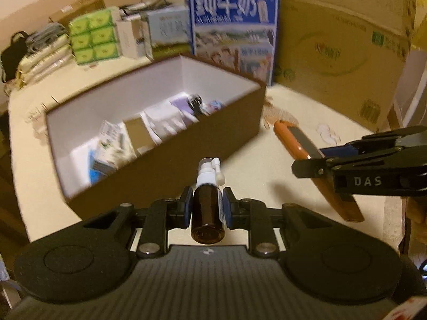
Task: Organize rigid objects
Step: 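Lift the spray bottle and orange knife and carry both over the brown box, then lower both items into the brown box and open both tools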
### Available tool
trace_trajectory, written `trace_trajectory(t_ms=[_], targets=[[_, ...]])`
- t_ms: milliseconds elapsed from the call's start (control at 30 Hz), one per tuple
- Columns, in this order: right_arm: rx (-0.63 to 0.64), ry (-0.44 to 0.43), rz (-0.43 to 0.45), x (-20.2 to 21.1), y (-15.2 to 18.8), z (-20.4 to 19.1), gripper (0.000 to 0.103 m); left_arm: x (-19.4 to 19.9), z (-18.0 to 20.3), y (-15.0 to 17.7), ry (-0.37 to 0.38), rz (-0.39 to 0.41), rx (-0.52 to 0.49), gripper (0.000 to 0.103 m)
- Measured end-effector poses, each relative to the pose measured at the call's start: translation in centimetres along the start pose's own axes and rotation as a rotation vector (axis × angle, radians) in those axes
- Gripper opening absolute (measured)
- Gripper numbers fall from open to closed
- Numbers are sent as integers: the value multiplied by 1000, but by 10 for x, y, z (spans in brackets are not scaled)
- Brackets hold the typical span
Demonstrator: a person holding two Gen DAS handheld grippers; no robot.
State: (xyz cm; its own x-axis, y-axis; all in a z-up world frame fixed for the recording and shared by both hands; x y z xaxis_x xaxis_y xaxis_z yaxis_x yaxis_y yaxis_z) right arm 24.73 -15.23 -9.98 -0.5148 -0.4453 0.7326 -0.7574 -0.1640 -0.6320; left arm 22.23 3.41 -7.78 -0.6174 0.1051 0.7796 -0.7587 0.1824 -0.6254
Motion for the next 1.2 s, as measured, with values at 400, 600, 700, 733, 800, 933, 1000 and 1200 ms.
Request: trace_trajectory(t_ms=[400,600,700,733,800,933,1000,1200], targets=[[100,-57,65,-10,-76,-30,31,20,-52,-45,-117,102,40,20],[129,-54,75,-23,-103,-32,31,8,-81,-59,-163,101,80,20],[144,-47,73,-30,-113,-33,31,2,-92,-64,-176,97,94,20],[147,-47,70,-33,-117,-32,31,0,-95,-66,-178,94,97,20],[148,-45,67,-40,-125,-30,31,-7,-101,-70,-184,84,102,20],[158,-29,67,-58,-146,-29,31,-21,-112,-79,-190,66,119,20],[164,-21,64,-67,-155,-28,31,-30,-119,-84,-186,54,129,20],[156,-1,42,-95,-173,-22,31,-52,-133,-97,-181,32,151,20]])
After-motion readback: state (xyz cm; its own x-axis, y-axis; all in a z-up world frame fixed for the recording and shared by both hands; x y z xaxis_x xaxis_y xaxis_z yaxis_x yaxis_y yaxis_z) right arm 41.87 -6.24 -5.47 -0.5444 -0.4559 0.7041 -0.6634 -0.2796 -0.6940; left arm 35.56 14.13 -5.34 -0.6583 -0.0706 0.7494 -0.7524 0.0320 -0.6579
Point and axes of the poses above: each gripper's, at about its wrist camera, not at the fingertips, and x roughly against the way its jaws point, z to its right, y to its underside, the point moved 1 cm from there along -x, roughly the way its jaws point, and after that the axes turned 7 degrees about -z, right-handed, at the moved point
